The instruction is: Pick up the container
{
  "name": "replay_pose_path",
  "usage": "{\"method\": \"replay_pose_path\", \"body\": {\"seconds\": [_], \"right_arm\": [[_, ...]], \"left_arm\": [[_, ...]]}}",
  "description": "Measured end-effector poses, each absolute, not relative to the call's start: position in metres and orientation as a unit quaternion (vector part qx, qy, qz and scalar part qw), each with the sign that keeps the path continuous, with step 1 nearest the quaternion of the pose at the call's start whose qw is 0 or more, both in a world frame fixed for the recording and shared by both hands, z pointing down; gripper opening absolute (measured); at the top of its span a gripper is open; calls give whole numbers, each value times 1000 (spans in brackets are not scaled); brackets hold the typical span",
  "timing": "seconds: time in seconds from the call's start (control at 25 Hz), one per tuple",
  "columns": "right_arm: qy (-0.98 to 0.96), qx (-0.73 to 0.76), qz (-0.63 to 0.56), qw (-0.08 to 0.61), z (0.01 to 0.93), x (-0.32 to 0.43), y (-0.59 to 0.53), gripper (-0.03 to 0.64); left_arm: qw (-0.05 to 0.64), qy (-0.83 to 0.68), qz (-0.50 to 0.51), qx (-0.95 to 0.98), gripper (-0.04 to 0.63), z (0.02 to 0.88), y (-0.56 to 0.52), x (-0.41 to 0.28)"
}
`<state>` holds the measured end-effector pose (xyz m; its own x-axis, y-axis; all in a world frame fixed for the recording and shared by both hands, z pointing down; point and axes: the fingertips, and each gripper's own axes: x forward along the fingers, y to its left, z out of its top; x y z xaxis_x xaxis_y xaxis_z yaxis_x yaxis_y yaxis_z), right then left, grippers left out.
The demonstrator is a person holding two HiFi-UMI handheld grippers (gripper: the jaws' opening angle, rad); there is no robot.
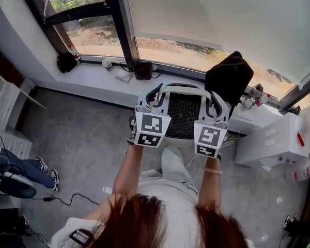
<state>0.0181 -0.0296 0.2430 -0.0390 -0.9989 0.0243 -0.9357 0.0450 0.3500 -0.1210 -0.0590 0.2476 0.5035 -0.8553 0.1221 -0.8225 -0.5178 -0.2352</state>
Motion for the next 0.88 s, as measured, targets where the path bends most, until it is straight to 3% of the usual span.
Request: {"method": "replay_pose_path", "body": {"seconds": [0.88], "right_arm": [[-731,662,-132,96,193,-8,27,61]], "left_arm": [[142,465,-88,-870,64,183,4,-143]]}}
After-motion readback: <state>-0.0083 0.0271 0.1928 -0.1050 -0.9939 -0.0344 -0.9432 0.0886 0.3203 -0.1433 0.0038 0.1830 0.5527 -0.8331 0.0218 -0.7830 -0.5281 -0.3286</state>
